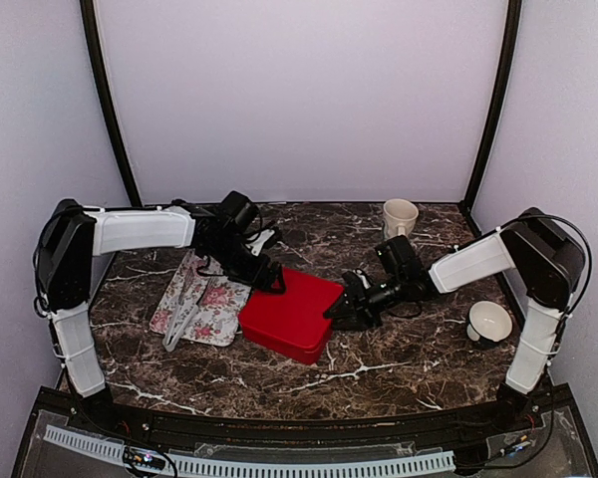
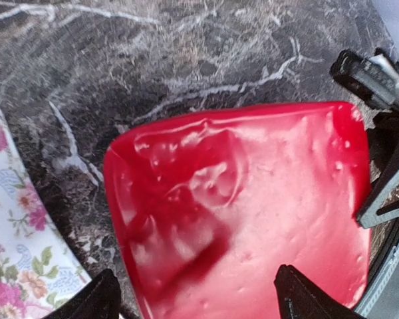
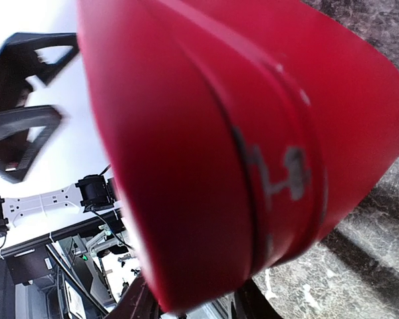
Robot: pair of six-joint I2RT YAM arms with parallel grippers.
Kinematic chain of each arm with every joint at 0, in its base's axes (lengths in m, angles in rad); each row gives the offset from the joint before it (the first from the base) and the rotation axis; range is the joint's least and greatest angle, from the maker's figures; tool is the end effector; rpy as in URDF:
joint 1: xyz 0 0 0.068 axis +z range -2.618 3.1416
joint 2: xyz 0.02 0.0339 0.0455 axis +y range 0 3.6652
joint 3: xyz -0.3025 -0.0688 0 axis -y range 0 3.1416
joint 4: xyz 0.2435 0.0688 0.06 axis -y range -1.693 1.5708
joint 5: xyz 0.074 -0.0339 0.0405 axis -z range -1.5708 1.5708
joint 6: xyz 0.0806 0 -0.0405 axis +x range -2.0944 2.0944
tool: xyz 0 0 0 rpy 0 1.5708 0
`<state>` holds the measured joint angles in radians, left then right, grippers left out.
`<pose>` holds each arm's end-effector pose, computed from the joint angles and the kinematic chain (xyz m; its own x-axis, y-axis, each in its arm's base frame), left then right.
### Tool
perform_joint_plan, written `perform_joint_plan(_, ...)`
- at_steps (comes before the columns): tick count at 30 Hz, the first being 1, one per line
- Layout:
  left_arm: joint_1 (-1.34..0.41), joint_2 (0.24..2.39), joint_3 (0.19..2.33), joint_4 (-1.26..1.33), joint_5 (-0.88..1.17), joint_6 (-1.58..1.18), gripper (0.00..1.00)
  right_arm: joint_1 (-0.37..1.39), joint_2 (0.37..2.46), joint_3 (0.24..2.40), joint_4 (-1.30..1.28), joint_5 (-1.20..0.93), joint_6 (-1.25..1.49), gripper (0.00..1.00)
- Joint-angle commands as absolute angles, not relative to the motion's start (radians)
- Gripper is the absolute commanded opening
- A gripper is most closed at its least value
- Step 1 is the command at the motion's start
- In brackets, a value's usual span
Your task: Pack the chocolate
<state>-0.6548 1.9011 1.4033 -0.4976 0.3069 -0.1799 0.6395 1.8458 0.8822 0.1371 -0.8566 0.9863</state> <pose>0.3364 -0.2890 0.2096 -0.7819 0.3853 -0.4900 0.5804 0.7368 -0.3467 0.2656 0.2734 0.1456 -0.9942 -0.0587 0.0897 0.0499 0.4875 0.8717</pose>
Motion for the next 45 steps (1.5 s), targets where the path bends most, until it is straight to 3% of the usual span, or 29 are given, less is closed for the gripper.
perform_joint_plan(1,-0.647,1.738,1.379,-0.506,0.246,-0.192,0.83,0.656,1.903,0.846,0.085,-0.720,0.939,0.33)
perform_joint_plan(6,-0.655,1.645,1.307,-0.479,0.278,-0.157,0.80,0.656,1.902,0.848,0.093,-0.720,0.946,0.32)
perform_joint_plan(12,-0.807,1.612,1.271,-0.496,0.350,-0.003,0.45,0.655,1.904,0.853,0.094,-0.726,0.949,0.32)
perform_joint_plan(17,-0.922,1.671,1.267,-0.476,0.321,0.016,0.33,0.657,1.909,0.855,0.096,-0.726,0.951,0.31)
perform_joint_plan(25,-1.001,1.883,1.286,-0.520,0.279,0.035,0.25,0.657,1.917,0.858,0.091,-0.726,0.949,0.29)
perform_joint_plan(31,-0.993,1.836,1.321,-0.548,0.232,0.064,0.25,0.657,1.914,0.861,0.085,-0.722,0.950,0.29)
perform_joint_plan(45,-0.876,1.969,1.751,-0.564,0.133,-0.044,0.28,0.654,1.879,0.861,0.115,-0.710,0.986,0.31)
